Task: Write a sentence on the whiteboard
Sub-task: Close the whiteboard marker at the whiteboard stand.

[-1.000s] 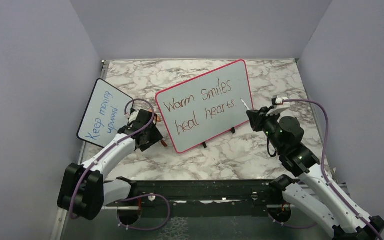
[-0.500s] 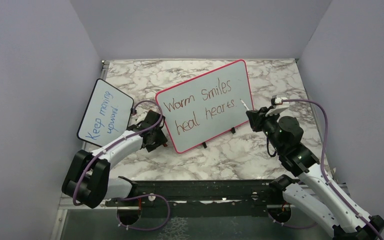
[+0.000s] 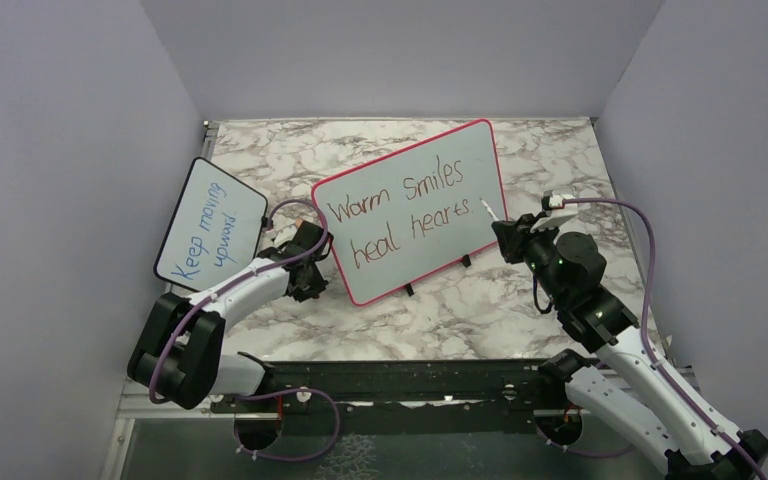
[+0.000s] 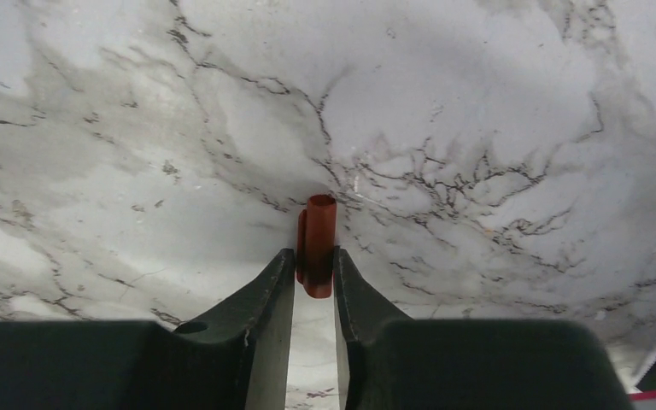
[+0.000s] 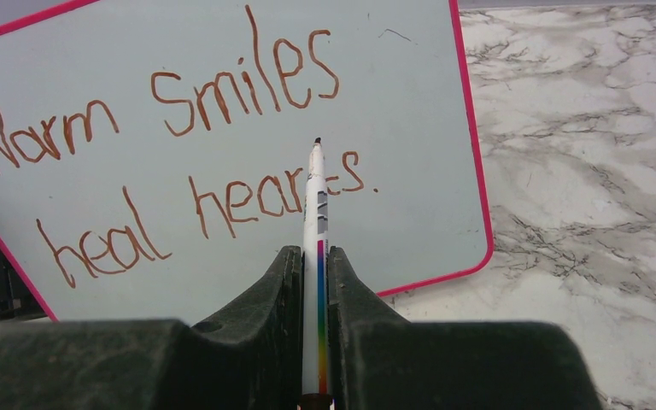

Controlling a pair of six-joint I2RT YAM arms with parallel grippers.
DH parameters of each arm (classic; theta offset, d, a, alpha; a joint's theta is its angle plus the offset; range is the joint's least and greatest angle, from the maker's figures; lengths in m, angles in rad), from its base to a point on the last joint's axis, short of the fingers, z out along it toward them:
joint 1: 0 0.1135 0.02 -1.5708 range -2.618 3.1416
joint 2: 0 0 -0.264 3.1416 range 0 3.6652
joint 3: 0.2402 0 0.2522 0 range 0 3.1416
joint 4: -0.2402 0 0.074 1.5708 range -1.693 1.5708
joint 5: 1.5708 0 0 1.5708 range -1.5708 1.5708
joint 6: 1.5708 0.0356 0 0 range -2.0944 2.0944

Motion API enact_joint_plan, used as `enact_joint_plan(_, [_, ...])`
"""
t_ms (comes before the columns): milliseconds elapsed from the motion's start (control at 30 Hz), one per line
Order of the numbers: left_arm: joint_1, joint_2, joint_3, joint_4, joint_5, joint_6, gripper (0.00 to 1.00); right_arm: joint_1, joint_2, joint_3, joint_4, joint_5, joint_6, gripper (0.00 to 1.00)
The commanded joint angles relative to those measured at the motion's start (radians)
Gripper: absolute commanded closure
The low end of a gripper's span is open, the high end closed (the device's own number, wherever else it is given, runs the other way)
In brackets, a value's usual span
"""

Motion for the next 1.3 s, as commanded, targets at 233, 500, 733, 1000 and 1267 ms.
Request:
enact_joint_plan(233, [-0.006, 0.041, 0.053, -0.14, -0.048, 0.111, 0.77, -0.005, -0.013, -0.004, 0.02, -0.012, 0.001, 1.0])
enact_joint_plan(500, [-0.006, 0.084, 0.048, -0.144, -0.049, 0.106, 0.72, -0.005, -0.011, 0.0, 0.017, -0.017, 0.001, 1.0])
enact_joint_plan(733, [-0.006, 0.009, 0.025, -0.154, -0.053, 0.091, 0.91, -0.005, -0.006, 0.005, 0.014, -0.021, -0.002, 0.99])
enact_joint_plan(1000, [-0.006, -0.139, 0.034, -0.186, -0.087, 0.118, 0.98, -0.005, 0.015, 0.021, 0.006, -0.06, -0.022, 0.99])
enact_joint_plan(1267, [-0.006, -0.396, 0.124, -0.187, -0.115, 0.332, 1.0, -0.005, 0.023, 0.044, 0.001, -0.155, -0.035, 1.0])
